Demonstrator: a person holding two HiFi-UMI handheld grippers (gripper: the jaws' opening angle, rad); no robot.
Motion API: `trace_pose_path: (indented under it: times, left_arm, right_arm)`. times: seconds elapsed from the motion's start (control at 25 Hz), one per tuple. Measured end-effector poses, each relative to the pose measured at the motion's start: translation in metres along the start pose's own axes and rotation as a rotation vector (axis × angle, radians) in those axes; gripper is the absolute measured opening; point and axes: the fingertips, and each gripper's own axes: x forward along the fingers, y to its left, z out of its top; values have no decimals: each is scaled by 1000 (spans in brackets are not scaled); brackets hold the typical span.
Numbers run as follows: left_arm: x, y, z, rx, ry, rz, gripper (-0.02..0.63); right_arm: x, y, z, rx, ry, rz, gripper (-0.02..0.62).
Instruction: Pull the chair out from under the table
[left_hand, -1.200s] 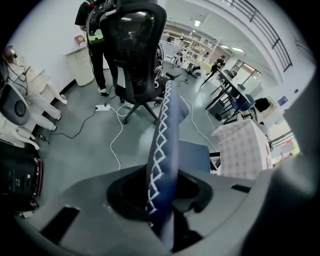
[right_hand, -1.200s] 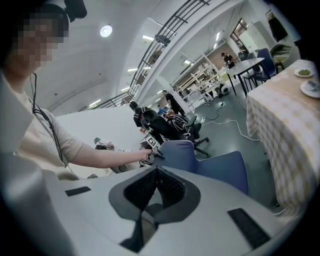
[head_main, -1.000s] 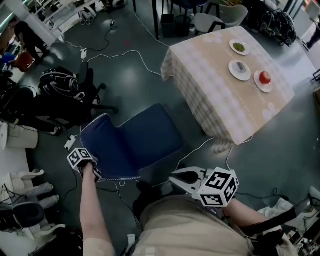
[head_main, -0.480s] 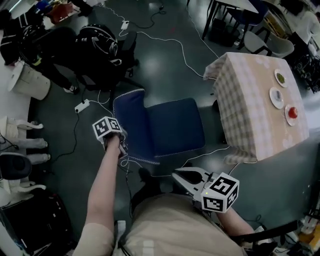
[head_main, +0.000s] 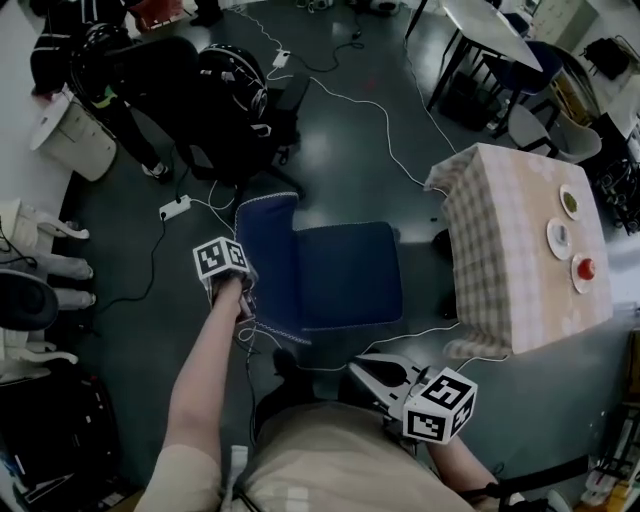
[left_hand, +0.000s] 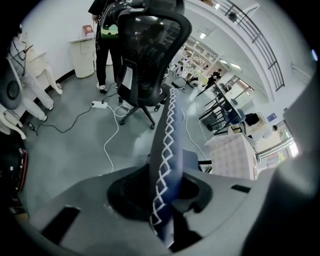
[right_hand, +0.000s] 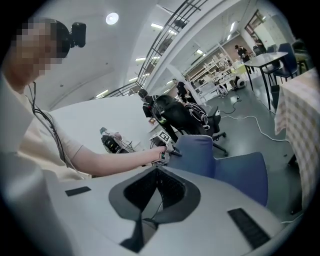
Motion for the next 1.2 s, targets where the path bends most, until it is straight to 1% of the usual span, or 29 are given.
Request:
trace_pose_path:
  times: [0.24, 0.48, 0.92, 1.2]
  left_arm:
    - [-7, 29, -4, 18, 13, 35, 100]
    - [-10, 35, 3, 16, 12, 43, 100]
    - [-15, 41, 1, 30, 11, 33, 100]
    - [-20, 63, 2, -15, 1, 38, 100]
  right_arm:
    - [-5, -4, -4, 20, -4, -8, 9]
    - [-13, -10, 2, 14, -28, -32, 9]
    - [-12, -6, 5, -16, -11, -37, 9]
    - [0, -2, 5, -30, 18, -19, 9]
